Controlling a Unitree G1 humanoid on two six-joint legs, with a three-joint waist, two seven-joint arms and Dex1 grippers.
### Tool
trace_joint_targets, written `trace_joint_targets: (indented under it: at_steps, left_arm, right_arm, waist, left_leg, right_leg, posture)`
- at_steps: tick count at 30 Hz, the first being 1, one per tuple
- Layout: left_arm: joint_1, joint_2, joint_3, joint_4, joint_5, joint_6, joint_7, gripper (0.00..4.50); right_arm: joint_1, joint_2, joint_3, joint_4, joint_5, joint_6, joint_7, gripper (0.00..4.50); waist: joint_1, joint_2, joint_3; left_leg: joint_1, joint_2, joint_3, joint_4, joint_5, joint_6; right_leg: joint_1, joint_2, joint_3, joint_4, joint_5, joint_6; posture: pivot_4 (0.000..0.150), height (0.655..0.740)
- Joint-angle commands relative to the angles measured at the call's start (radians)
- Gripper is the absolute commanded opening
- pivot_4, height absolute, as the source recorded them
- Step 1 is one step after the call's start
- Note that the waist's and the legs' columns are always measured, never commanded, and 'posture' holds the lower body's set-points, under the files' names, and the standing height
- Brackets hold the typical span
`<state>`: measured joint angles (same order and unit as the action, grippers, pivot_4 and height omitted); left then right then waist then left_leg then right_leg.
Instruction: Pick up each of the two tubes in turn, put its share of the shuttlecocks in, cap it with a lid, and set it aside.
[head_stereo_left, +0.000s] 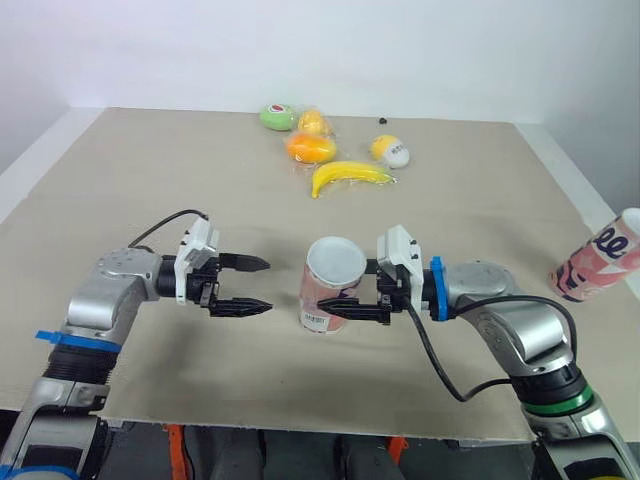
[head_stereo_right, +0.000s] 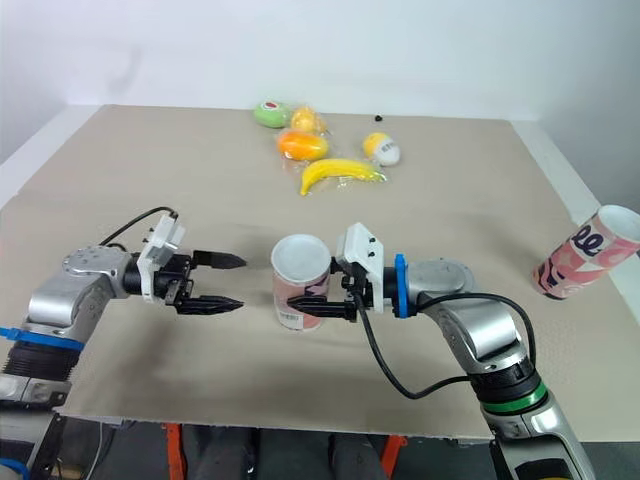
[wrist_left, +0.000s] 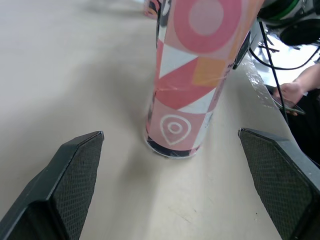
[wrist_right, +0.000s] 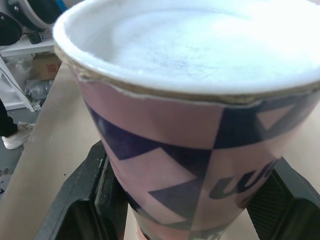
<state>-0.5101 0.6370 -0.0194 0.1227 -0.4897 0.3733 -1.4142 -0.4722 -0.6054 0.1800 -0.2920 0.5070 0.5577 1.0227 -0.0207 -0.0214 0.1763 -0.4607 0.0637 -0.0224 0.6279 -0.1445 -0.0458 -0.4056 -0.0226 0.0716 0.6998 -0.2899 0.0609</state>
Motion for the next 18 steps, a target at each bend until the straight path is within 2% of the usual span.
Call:
trace_joint_targets:
  at_steps: [1, 6, 10, 18]
  left_arm:
    - [0.014, -0.028, 0.055, -0.095, -0.054, -0.006, 0.06, 4.5]
    - [0.008, -0.07, 0.095, -0.181, -0.128, 0.041, 0.149, 4.5]
    - [0.002, -0.076, 0.112, -0.236, -0.182, 0.089, 0.196, 4.5]
    - [-0.048, -0.089, 0.108, -0.255, -0.247, 0.143, 0.236, 4.5]
  right_arm:
    - [0.008, -0.022, -0.101, -0.061, 0.073, 0.019, 0.001, 2.91]
    - [0.032, -0.089, -0.265, -0.042, 0.1, 0.027, -0.047, 2.91]
    - [0.021, -0.19, -0.389, 0.146, 0.004, 0.043, -0.167, 2.91]
    - [-0.056, -0.306, -0.47, 0.529, -0.137, -0.007, -0.299, 2.91]
  waist:
    - [0.001, 0.0, 0.0]
    - [0.001, 0.0, 0.0]
    - [0.001, -0.001, 0.001]
    - [-0.002, 0.0, 0.001]
  left_leg:
    - [0.0, 0.0, 0.0, 0.0, 0.0, 0.0]
    - [0.0, 0.0, 0.0, 0.001, 0.0, 0.0]
    - [0.0, 0.0, 0.0, 0.002, 0.0, 0.0]
    - [0.0, -0.001, 0.002, 0.002, 0.0, 0.0]
  right_leg:
    - [0.0, 0.0, 0.0, 0.0, 0.0, 0.0]
    - [0.0, 0.0, 0.0, 0.0, 0.001, 0.001]
    - [0.001, 0.0, 0.0, 0.0, 0.001, 0.001]
    - [0.0, 0.0, 0.002, 0.0, 0.004, -0.002]
  posture:
    - [0.15, 0.6917]
    - [0.15, 0.6917]
    - [0.15, 0.6917]
    - [0.15, 0.6917]
